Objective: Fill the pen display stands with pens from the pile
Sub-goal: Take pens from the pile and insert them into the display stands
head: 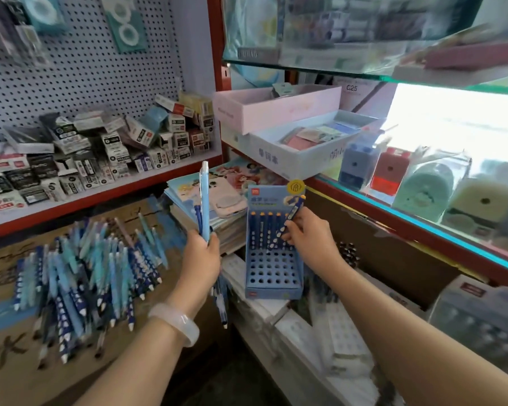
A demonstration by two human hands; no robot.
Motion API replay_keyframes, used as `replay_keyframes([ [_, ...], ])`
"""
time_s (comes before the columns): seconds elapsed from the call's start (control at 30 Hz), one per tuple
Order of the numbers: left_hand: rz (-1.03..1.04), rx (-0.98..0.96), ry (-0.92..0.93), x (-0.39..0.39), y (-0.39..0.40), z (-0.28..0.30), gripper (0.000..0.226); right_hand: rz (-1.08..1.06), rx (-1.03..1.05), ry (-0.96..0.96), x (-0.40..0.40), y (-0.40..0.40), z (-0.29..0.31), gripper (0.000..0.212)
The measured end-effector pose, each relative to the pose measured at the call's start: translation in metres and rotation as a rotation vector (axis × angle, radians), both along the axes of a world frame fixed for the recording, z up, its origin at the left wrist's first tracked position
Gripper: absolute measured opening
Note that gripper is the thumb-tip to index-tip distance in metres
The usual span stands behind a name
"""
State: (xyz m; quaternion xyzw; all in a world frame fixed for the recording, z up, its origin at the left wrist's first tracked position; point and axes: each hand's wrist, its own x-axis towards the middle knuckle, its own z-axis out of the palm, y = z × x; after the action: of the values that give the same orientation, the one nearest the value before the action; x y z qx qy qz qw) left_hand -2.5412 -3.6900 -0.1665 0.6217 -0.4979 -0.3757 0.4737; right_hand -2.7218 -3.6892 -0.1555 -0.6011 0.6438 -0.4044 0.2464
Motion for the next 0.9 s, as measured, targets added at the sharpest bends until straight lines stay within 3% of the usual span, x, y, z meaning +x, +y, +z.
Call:
replay_keyframes([
  [0.13, 0.000, -0.021, -0.061, 0.011, -0.012, -0.012, 0.011, 0.072, 0.016, 0.242, 0.013, -0.024, -0.011, 0.020],
  [0.33, -0.021, -0.026, -0.128, 0.017, -0.016, -0.022, 0.014, 0.099, 0.071, 0.367, 0.031, -0.050, -0.034, 0.015],
  [0.77, -0.085, -0.024, -0.136, 0.008, -0.008, -0.013, 0.012, 0.115, 0.141, 0.478, 0.042, -0.058, -0.061, 0.017],
  [0.9, -0.080, -0.015, -0.169, 0.006, -0.004, -0.010, 0.011, 0.023, 0.092, 0.343, 0.039, -0.050, -0.042, 0.022],
])
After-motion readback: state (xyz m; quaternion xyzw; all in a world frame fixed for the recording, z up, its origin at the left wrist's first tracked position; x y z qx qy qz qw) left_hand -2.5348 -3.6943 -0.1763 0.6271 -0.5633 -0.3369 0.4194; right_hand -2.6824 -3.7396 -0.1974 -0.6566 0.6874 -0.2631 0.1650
